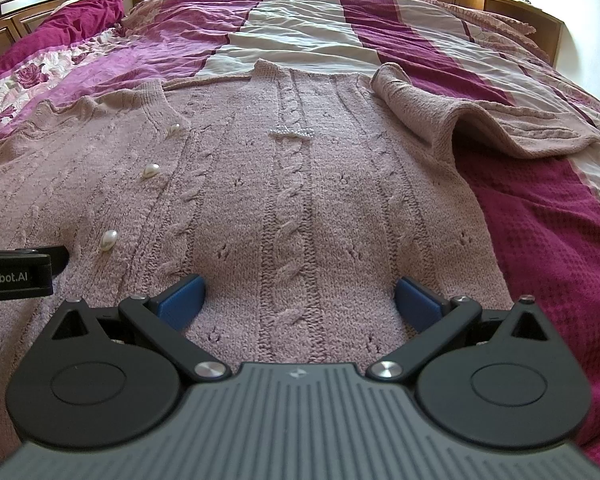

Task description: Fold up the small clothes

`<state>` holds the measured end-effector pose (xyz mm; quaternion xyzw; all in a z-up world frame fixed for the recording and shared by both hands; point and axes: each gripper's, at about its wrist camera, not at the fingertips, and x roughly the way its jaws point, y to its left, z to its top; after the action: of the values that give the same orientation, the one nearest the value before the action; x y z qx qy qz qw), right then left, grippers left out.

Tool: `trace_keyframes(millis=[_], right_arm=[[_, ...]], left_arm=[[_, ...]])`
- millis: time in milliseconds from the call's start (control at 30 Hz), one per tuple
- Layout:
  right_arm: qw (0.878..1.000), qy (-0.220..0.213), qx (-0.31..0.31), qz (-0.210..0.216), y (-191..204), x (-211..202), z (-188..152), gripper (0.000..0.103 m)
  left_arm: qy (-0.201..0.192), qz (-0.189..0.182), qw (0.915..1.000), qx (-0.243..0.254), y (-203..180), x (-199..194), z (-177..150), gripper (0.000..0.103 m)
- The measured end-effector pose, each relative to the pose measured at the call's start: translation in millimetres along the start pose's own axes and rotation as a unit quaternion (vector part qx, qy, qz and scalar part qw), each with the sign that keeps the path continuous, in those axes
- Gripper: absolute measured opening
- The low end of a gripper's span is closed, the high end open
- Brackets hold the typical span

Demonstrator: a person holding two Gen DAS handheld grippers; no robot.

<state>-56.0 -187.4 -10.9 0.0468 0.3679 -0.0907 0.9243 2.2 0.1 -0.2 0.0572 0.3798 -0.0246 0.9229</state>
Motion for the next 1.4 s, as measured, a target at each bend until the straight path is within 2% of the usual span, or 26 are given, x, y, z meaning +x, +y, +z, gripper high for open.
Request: trace_keyframes(millis=[800, 1067, 1267, 1400], right_arm=[[1.0, -0.003, 0.008, 0.006, -1.8, -1.7, -1.5, 0.103], [1.0, 0.023, -0.002, 0.005, -1.4, 4.1, 7.0, 0.103], [0.999, 0.042, -0.003, 0.019, -5.2, 6.7, 14.4, 0.103], [0.998, 0.047, 0.006, 0.047, -14.6, 0.9, 18.5, 0.103]], left_arm=[[0.013, -0.002, 0.9998, -0.011, 5.3, 0.9, 0.7, 0.103], [0.016, -0.004, 0.9998, -0.013, 5.4, 0.9, 1.9, 0.103], [0.034, -0.004, 0.9994, -0.004, 3.6, 2.2, 8.0, 0.103], [0.039, -0.002, 0.9992, 0.004, 2.6, -0.7, 10.0, 0.103]])
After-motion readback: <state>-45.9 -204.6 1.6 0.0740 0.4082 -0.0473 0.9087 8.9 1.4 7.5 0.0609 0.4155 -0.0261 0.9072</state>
